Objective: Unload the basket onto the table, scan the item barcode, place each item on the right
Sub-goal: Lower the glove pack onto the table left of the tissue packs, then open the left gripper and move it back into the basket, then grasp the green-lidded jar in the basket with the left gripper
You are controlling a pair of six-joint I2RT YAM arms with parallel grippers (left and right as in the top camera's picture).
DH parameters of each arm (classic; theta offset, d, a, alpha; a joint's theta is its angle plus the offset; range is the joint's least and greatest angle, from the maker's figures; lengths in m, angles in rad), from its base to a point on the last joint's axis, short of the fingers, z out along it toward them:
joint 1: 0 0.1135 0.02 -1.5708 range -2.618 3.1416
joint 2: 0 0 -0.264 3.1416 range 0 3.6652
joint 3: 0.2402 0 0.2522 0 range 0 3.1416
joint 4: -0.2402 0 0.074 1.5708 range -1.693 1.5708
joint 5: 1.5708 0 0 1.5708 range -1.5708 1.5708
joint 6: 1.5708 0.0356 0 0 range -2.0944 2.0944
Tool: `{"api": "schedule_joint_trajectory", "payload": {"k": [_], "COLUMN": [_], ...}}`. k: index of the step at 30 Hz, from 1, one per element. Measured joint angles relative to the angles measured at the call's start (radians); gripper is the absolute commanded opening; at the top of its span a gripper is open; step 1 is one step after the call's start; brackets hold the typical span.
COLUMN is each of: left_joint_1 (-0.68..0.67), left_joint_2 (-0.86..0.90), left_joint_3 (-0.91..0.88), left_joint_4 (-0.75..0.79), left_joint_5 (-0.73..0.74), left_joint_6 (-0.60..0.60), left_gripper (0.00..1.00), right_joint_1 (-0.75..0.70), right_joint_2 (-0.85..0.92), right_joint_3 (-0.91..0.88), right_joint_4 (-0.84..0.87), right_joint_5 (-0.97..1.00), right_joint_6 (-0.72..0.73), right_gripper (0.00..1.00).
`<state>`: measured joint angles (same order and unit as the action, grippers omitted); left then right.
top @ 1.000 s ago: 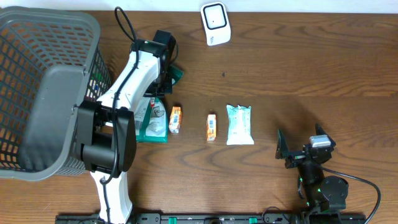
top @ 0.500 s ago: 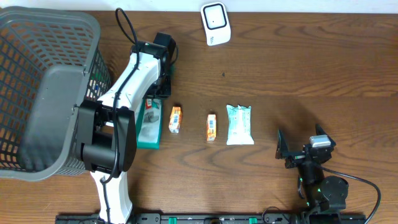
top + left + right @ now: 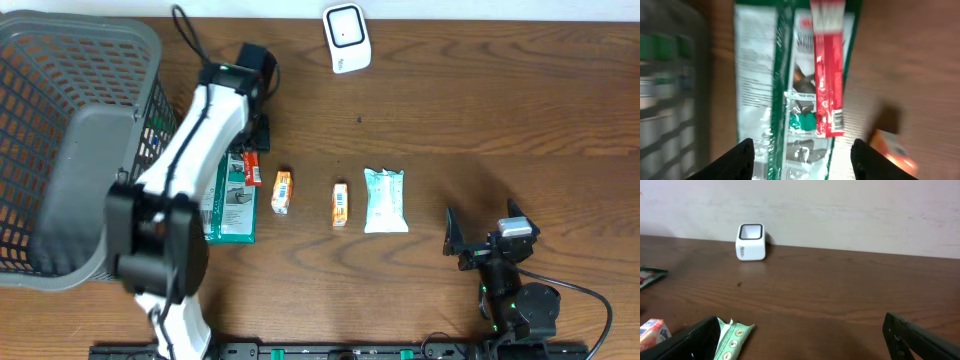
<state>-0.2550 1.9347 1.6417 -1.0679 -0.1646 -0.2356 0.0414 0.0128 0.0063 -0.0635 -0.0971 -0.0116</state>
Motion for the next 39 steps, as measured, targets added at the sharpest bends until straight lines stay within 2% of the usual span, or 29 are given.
{"api": "schedule_joint_trajectory", "payload": {"k": [4,5,9,13,18,22,25,28,33,39], "left_joint_1": [0.017,0.026,0.11,0.259,0.469,0.61,0.684,0.74,0.781,0.766], "left_joint_2": [-0.167,-0.205,-0.382,-0.521,-0.576,-0.519,-0.434,-0.318,-0.13,0.02], "left_joint_3": [0.062,0.08,0.138,0.148,0.152,0.153,0.153,0.152,0.152,0.152], "left_joint_4": [0.001,0.003,0.081,0.161,0.166,0.109,0.085,0.066,0.005,-0.029], "left_joint_5": [0.0,0.0,0.0,-0.004,-0.014,0.031,0.121,0.249,0.457,0.549], "left_joint_6": [0.008,0.012,0.047,0.058,0.056,0.069,0.113,0.188,0.345,0.457], "left_gripper": [0.63,0.67,0.68,0.68,0.69,0.74,0.8,0.81,0.81,0.81], "right_joint_1": [0.0,0.0,0.0,0.0,0.0,0.0,0.0,0.0,0.0,0.0], "right_joint_2": [0.0,0.0,0.0,0.0,0.0,0.0,0.0,0.0,0.0,0.0], "right_joint_3": [0.0,0.0,0.0,0.0,0.0,0.0,0.0,0.0,0.0,0.0], "right_joint_4": [0.0,0.0,0.0,0.0,0.0,0.0,0.0,0.0,0.0,0.0], "right_joint_5": [0.0,0.0,0.0,0.0,0.0,0.0,0.0,0.0,0.0,0.0], "right_joint_6": [0.0,0.0,0.0,0.0,0.0,0.0,0.0,0.0,0.0,0.0], "right_gripper": [0.99,0.99,0.99,0.99,0.99,0.99,0.99,0.99,0.99,0.99]}}
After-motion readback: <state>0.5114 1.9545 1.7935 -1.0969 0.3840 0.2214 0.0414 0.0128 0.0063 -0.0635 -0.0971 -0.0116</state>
